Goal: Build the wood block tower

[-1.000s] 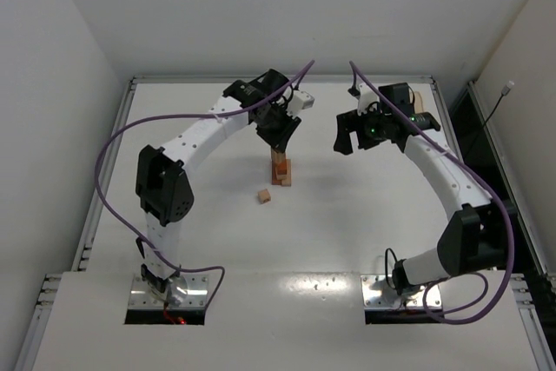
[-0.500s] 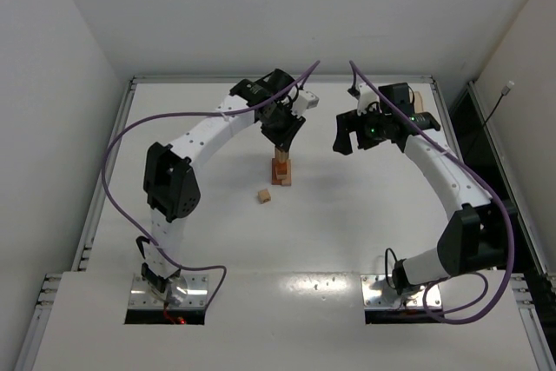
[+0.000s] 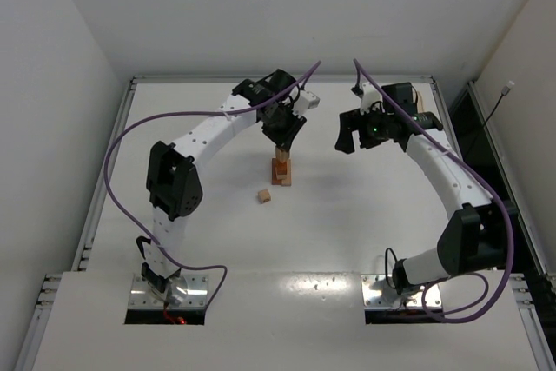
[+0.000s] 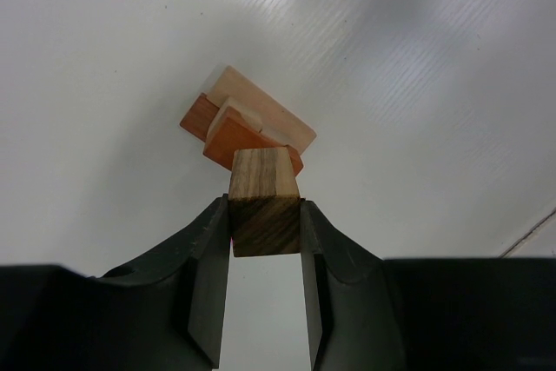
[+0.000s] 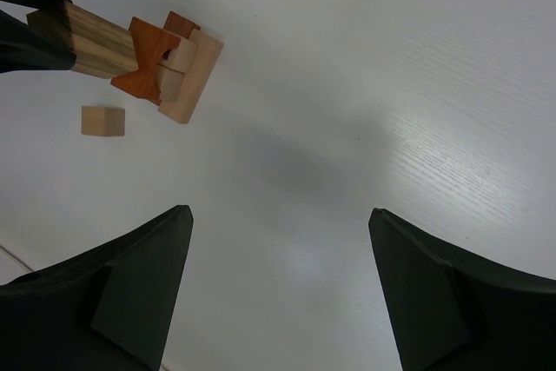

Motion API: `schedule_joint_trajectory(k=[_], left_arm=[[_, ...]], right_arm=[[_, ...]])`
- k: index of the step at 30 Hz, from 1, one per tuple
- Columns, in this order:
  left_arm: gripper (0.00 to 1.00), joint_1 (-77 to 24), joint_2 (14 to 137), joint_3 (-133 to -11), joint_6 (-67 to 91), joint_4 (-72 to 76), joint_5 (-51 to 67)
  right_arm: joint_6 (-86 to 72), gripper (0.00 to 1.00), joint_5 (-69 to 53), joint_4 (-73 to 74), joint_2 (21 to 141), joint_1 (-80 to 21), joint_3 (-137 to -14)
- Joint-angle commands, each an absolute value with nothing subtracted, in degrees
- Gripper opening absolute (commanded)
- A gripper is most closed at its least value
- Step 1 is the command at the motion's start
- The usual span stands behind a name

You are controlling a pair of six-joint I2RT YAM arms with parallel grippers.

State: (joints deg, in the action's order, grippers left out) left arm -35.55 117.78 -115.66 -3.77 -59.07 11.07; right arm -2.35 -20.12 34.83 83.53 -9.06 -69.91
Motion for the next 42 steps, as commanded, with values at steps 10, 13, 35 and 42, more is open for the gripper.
schedule_joint_trajectory(k=[10,13,35,42], left_arm=[[0.11,-36.1,118.6,-118.0,-2.6,-58.6,10.2],[0.12,-36.1,118.6,-118.6,-2.1,-58.6,10.2],[0.0,-35.9,107.5,-104.1,16.5,-50.1,-4.6],[0.0,-35.9,104.3,-102.6,19.9,-49.0,-3.8]], right_arm=[[-3.3,0.8,-21.5,33.2,83.5,-8.4,-71.2],[-3.3,0.8,-21.5,33.2,83.5,-8.4,-71.2],[-4.3,0.8,-21.0,32.7,83.4,-8.4,-70.1],[-4.3,0.8,-21.0,32.7,83.4,-8.4,-70.1]])
